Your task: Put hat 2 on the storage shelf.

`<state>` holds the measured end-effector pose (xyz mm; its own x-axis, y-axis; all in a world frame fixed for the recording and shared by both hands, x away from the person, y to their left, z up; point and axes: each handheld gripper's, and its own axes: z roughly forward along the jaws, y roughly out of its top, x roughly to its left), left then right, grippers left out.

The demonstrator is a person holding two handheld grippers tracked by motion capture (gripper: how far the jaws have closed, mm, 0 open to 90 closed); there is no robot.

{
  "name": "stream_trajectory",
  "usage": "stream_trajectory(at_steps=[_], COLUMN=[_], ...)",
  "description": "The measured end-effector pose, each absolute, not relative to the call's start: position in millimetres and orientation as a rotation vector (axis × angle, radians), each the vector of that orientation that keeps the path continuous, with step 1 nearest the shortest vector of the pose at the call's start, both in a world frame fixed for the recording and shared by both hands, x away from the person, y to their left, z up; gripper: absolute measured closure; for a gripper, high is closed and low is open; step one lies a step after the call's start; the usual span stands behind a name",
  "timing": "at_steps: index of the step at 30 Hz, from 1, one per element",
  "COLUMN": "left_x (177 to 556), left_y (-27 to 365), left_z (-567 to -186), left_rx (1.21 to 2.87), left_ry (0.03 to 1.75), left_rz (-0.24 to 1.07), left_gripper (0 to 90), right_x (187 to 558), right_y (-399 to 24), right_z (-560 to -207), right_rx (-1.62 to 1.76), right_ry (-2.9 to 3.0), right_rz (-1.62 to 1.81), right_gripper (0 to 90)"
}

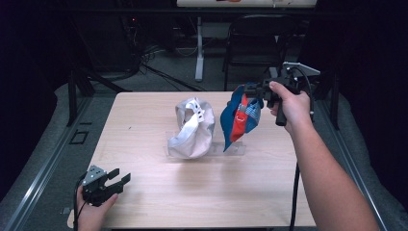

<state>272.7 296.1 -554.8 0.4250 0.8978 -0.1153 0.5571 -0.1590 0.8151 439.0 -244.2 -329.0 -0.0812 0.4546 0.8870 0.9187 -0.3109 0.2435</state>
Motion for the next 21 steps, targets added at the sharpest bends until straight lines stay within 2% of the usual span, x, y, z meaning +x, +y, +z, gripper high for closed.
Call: stream_trajectory(at_steps=[21], left_x=[283.4], left_y=[285.5], left_z=[-555.4], left_rx=[1.854], left_ry=[1.207], left_rz=[0.492], left_gripper=[46.9], right_x=[428.1], right_y=[-250.3], right_z=[-368.0], right_rx=[-1.815], right_ry=[-1.487], right_rz=[-1.305], right_gripper=[76.7])
